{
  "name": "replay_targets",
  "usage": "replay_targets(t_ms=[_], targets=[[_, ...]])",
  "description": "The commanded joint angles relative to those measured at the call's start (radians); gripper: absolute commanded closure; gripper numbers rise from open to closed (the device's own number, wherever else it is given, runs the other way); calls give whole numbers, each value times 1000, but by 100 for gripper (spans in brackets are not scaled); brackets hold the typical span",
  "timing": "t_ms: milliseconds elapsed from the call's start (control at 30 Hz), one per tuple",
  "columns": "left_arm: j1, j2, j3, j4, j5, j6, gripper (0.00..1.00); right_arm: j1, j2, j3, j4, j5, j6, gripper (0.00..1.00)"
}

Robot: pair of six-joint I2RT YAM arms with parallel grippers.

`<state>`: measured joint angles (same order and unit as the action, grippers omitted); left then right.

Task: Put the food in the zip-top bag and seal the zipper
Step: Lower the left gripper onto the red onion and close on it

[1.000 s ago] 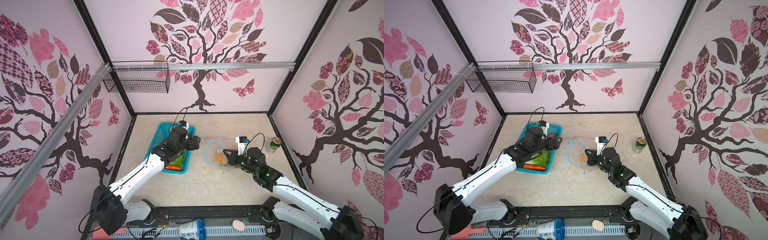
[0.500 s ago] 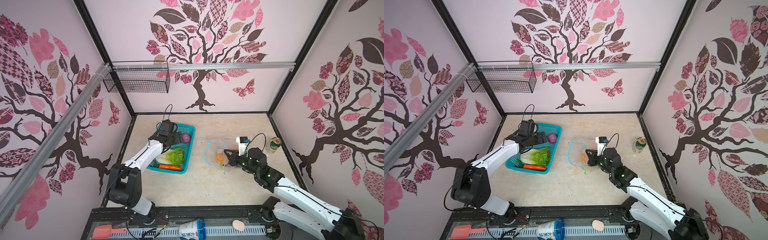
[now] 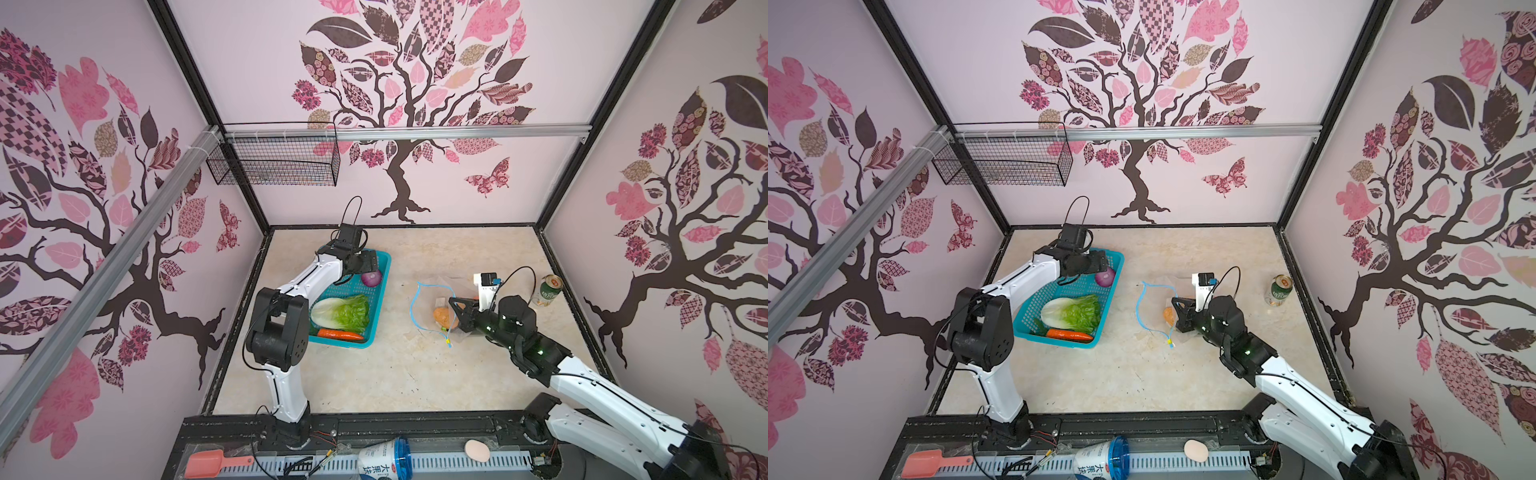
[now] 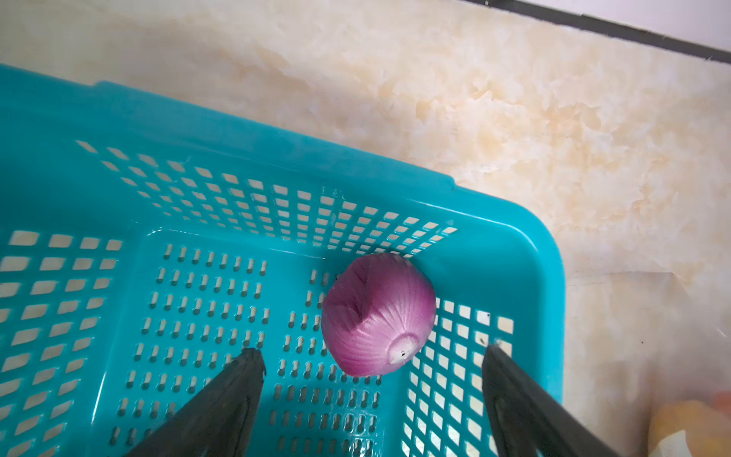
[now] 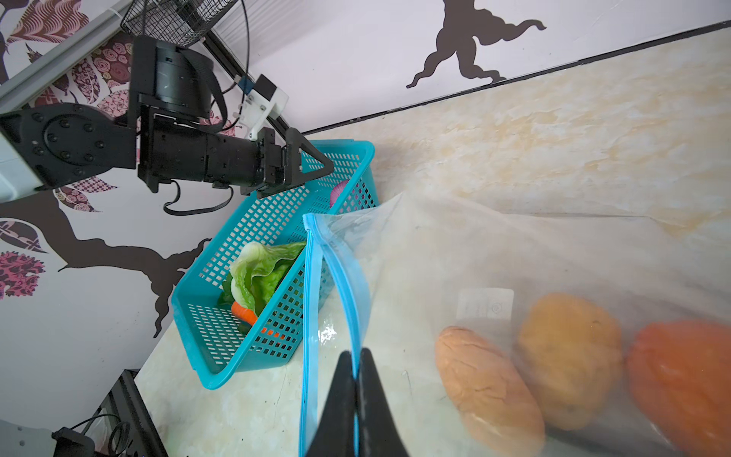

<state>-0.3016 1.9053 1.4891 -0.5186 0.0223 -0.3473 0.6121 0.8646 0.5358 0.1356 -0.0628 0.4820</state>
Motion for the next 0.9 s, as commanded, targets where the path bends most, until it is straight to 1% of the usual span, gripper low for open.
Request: replay_targets(t_ms=[0,33,167,367,633,867], targets=[[-2,47,67,-52,19,24,10,0,-16,54,-10,16,-20,100],[-3,58,71,-46,19,20,6,-1,-18,56,-11,18,-19,100],[-4,89,77,-22,26,7,5,0,-20,55,-17,24,-15,100],[-16,139,97,-33,29,20,6,0,-20,58,-21,31,-11,100],[-25,195,113,-63,-45,50,6,0,-21,60,-29,35,-12,100],[-25,224,135,-68,-55,58,7,0,-16,67,-30,35,-13,100]])
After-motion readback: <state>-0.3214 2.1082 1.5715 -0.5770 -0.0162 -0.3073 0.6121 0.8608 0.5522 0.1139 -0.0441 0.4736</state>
